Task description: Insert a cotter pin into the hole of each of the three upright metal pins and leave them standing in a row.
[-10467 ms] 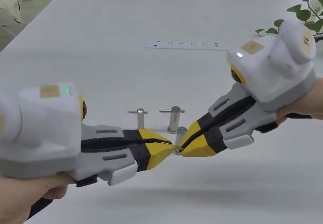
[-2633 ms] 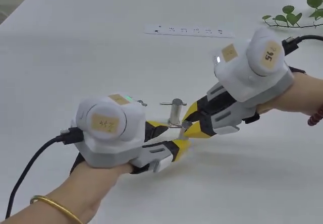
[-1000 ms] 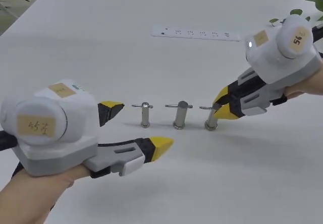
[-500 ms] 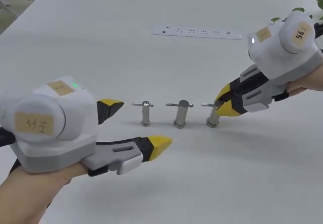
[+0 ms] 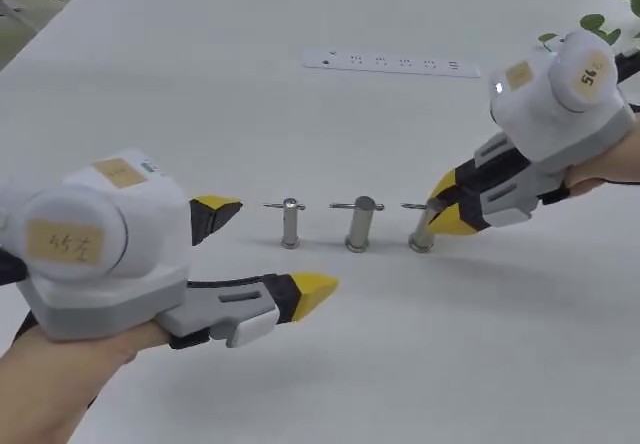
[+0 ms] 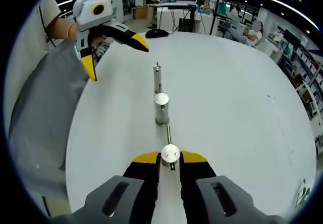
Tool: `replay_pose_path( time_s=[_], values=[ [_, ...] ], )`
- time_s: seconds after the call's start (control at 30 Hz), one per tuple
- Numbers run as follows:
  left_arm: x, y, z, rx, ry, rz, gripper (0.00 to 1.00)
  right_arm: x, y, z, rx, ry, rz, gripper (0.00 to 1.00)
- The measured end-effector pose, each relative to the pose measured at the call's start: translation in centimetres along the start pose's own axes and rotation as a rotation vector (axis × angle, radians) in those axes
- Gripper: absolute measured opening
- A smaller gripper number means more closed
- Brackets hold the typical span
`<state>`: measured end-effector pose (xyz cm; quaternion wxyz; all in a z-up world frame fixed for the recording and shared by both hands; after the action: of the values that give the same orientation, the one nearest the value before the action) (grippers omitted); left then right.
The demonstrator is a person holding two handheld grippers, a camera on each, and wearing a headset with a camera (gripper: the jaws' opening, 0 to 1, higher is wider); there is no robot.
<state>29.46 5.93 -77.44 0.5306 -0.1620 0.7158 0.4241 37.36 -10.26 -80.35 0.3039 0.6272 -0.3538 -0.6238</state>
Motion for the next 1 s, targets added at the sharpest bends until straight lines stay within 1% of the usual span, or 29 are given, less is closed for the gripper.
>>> replay_pose_path(
  time_s=[0.13,0.2,0.27,0.3,0.43,0.5,0.6,0.7,0.73,0.77,0.83,0.87,0.9,0.93,0.97,1.0],
  values=[
    [0.0,0.2,0.2,-0.002,-0.003,0.005,0.73,-0.1,0.1,0.1,0.007,-0.021,-0.015,0.20],
    [0.0,0.2,0.3,-0.004,-0.005,0.006,0.73,-0.3,0.3,0.1,0.017,-0.047,-0.039,0.23],
    [0.0,0.3,0.4,-0.004,-0.005,0.007,0.74,-0.6,0.5,0.1,0.028,-0.078,-0.062,0.26],
    [0.1,0.3,0.5,-0.004,-0.009,0.008,0.74,-0.7,0.7,0.1,0.038,-0.105,-0.075,0.29],
    [0.1,0.3,1.2,-0.011,-0.011,0.016,0.74,-0.7,1.2,0.4,0.055,-0.189,-0.092,0.32],
    [-0.1,0.5,1.5,-0.014,-0.002,0.010,0.74,-0.7,1.5,0.5,0.073,-0.209,-0.099,0.33],
    [-0.5,0.9,1.7,-0.021,-0.005,0.004,0.75,-0.6,1.9,0.9,0.096,-0.235,-0.118,0.38],
    [-0.8,1.3,2.2,-0.032,-0.004,0.002,0.75,-0.8,2.6,1.4,0.149,-0.255,-0.137,0.41],
    [-0.8,1.4,2.2,-0.033,0.000,0.001,0.75,-1.0,2.9,1.6,0.162,-0.273,-0.160,0.43],
    [-0.8,1.5,2.3,-0.033,0.005,0.001,0.76,-1.2,3.1,1.7,0.168,-0.283,-0.170,0.44],
    [-0.8,1.7,2.2,-0.031,0.015,0.003,0.77,-1.3,3.6,1.9,0.199,-0.298,-0.180,0.48],
    [-0.8,1.7,2.2,-0.029,0.018,0.005,0.77,-1.3,3.8,2.0,0.207,-0.303,-0.189,0.49],
    [-0.8,1.7,2.1,-0.027,0.022,0.008,0.77,-1.4,4.1,2.1,0.220,-0.326,-0.203,0.51],
    [-0.8,1.7,2.1,-0.027,0.025,0.009,0.78,-1.4,4.2,2.2,0.226,-0.340,-0.211,0.54],
    [-0.8,1.7,2.1,-0.027,0.039,0.011,0.78,-1.4,4.4,2.4,0.224,-0.374,-0.224,0.56],
    [-0.8,1.7,2.0,-0.026,0.050,0.012,0.78,-1.2,4.6,2.7,0.231,-0.415,-0.217,0.58]
  ],
)
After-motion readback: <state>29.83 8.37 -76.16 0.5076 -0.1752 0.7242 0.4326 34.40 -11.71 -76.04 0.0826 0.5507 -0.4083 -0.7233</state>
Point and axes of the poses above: the centre of the closed fingertips' face, and the gripper's own axes: y roughly backward along the fingers, z roughly to its left, x roughly out of its underside, the point moved 3 cm from there along y, roughly backward along the fingers, and after that the axes turned 1 degree about z, right-handed, at the moved point
